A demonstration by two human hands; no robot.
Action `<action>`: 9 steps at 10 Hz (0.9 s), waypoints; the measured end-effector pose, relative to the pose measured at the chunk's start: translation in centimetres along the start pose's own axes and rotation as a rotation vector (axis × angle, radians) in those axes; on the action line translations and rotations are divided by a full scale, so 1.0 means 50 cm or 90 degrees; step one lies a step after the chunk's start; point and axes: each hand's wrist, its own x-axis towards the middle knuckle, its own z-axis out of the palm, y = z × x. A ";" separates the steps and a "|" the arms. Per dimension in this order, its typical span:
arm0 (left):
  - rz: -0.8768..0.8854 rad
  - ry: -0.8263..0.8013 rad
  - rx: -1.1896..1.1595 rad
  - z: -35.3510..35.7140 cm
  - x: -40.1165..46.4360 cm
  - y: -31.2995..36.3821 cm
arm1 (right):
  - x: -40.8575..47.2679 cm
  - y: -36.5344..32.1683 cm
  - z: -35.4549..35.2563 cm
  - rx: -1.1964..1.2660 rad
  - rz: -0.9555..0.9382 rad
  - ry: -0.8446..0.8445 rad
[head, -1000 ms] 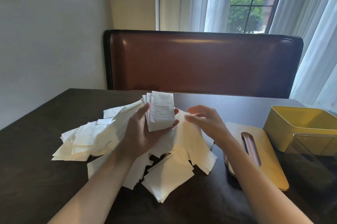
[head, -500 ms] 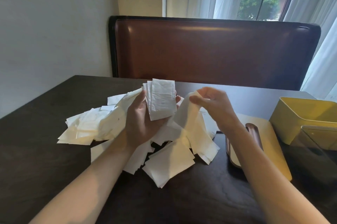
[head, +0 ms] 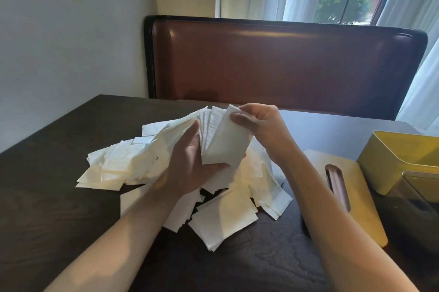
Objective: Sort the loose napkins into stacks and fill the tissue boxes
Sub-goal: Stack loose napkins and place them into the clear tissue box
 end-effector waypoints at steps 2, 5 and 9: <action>-0.061 0.014 -0.069 0.016 0.002 0.005 | -0.015 0.026 0.031 -0.061 0.005 0.077; -0.080 0.099 -0.076 0.019 0.007 0.014 | -0.033 0.051 0.032 0.018 0.008 0.198; -0.001 0.039 -0.200 0.014 -0.005 0.036 | -0.051 0.088 -0.035 -0.282 0.068 0.068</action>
